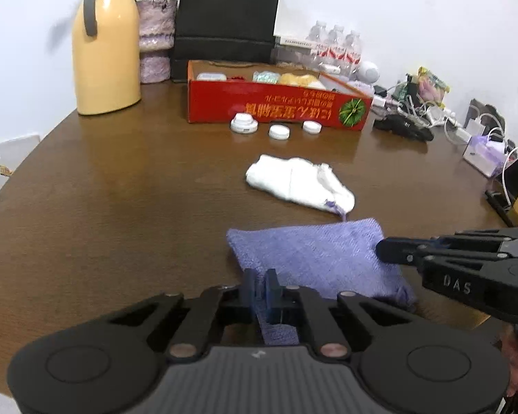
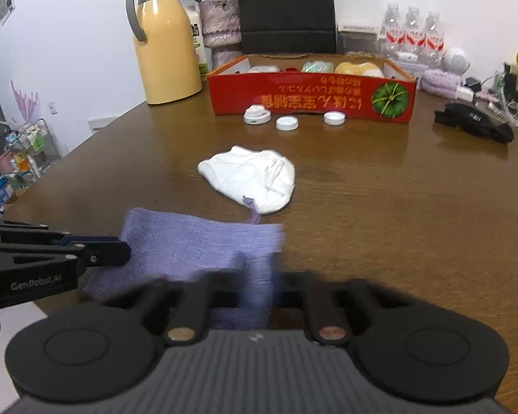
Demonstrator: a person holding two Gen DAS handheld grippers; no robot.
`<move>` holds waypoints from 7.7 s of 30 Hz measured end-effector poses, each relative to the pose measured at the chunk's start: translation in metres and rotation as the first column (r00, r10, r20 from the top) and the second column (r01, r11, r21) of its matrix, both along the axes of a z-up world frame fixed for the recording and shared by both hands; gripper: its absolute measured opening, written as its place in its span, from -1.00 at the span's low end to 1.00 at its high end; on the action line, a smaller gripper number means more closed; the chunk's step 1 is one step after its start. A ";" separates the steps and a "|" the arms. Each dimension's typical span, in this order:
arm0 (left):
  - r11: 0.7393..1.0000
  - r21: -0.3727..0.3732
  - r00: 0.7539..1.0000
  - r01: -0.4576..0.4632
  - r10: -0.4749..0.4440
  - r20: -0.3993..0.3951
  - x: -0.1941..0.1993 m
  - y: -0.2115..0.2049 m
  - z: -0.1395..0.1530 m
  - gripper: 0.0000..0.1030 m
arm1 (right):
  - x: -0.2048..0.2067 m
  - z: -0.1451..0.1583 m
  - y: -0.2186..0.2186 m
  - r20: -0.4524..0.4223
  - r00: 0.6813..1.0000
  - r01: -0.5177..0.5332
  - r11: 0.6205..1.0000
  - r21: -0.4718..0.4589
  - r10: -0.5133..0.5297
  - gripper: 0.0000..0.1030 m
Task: Organize objects
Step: 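Grasp the lilac cloth with the left tool while the right tool grasps it too, then carry the lilac cloth into the box and open both tools, then withdraw both tools toward the white cloth, then grasp the white cloth with both tools, then carry the white cloth into the box and open both tools, then withdraw both tools toward the white lids on the table, then grasp a white lid with the left tool while the right tool grasps another lid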
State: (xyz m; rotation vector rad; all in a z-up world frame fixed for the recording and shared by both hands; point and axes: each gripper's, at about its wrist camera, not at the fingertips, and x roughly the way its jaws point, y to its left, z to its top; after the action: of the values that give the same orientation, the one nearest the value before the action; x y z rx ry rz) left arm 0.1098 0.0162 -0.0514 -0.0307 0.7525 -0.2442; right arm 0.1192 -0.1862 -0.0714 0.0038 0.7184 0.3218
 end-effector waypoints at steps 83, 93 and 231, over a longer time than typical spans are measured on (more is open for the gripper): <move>1.000 0.030 0.992 0.004 -0.008 0.128 0.104 -0.001 0.008 0.38 | 0.068 0.007 0.010 0.128 0.990 -0.040 0.989 -0.146 0.058 0.28; 0.999 0.029 0.997 0.020 -0.022 0.076 0.149 -0.017 -0.017 -0.06 | 0.100 -0.010 0.015 0.100 0.995 0.000 0.992 -0.126 0.013 -0.30; 0.988 -0.073 0.983 0.136 -0.125 0.135 0.181 -0.003 0.001 -0.31 | 0.157 -0.003 0.014 0.207 0.962 -0.143 0.973 -0.182 0.180 0.31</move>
State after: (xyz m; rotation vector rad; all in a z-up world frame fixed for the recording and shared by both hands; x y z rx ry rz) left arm 0.2903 0.0129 -0.0505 -0.0427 0.6152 -0.3987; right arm 0.2762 -0.1725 -0.0740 -0.2468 0.5217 0.4120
